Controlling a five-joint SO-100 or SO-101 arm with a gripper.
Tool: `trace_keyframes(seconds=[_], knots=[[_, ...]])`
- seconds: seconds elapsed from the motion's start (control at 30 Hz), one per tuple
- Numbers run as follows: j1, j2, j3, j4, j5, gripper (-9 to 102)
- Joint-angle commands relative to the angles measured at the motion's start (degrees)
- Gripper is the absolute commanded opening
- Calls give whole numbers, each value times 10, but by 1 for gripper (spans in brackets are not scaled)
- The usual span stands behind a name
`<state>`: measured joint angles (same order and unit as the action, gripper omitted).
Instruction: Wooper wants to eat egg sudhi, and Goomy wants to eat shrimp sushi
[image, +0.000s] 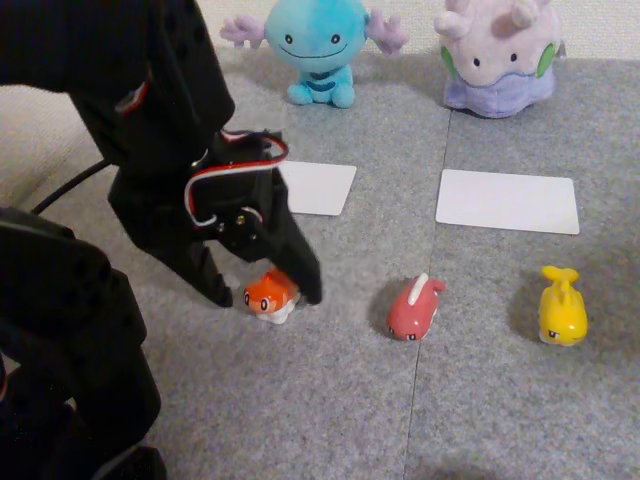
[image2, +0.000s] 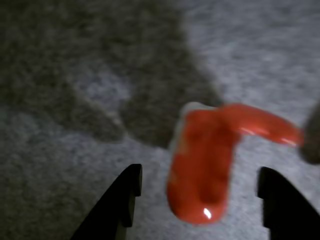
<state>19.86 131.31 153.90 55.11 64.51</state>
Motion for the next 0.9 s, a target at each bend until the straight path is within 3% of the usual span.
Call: trace_keyframes(seconds=[0.0,0.23,0.47,0.87], knots=[[-6,-36,-3,-25,11,22],[1,-76,-3,-46,3,21],[1,-76,-9,-47,10,6],[-5,-75,-11,-46,1,7]])
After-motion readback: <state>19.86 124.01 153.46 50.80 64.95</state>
